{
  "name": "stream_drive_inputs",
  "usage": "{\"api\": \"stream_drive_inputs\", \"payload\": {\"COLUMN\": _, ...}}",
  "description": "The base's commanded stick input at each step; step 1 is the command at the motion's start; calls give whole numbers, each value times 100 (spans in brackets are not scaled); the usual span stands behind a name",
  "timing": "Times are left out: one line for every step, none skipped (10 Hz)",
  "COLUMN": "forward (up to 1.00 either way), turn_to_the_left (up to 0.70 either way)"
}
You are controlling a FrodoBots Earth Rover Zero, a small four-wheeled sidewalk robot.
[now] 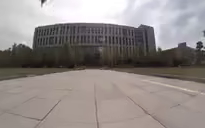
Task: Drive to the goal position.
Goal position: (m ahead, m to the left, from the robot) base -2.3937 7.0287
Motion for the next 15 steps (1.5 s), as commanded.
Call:
{"api": "stream_drive_inputs", "payload": {"forward": 70, "turn_to_the_left": 0}}
{"api": "stream_drive_inputs", "payload": {"forward": 70, "turn_to_the_left": 0}}
{"api": "stream_drive_inputs", "payload": {"forward": 70, "turn_to_the_left": 0}}
{"api": "stream_drive_inputs", "payload": {"forward": 70, "turn_to_the_left": 0}}
{"api": "stream_drive_inputs", "payload": {"forward": 70, "turn_to_the_left": 0}}
{"api": "stream_drive_inputs", "payload": {"forward": 70, "turn_to_the_left": 0}}
{"api": "stream_drive_inputs", "payload": {"forward": 70, "turn_to_the_left": 0}}
{"api": "stream_drive_inputs", "payload": {"forward": 70, "turn_to_the_left": 0}}
{"api": "stream_drive_inputs", "payload": {"forward": 70, "turn_to_the_left": 0}}
{"api": "stream_drive_inputs", "payload": {"forward": 70, "turn_to_the_left": 0}}
{"api": "stream_drive_inputs", "payload": {"forward": 70, "turn_to_the_left": 0}}
{"api": "stream_drive_inputs", "payload": {"forward": 70, "turn_to_the_left": 0}}
{"api": "stream_drive_inputs", "payload": {"forward": 70, "turn_to_the_left": 0}}
{"api": "stream_drive_inputs", "payload": {"forward": 70, "turn_to_the_left": 0}}
{"api": "stream_drive_inputs", "payload": {"forward": 70, "turn_to_the_left": 0}}
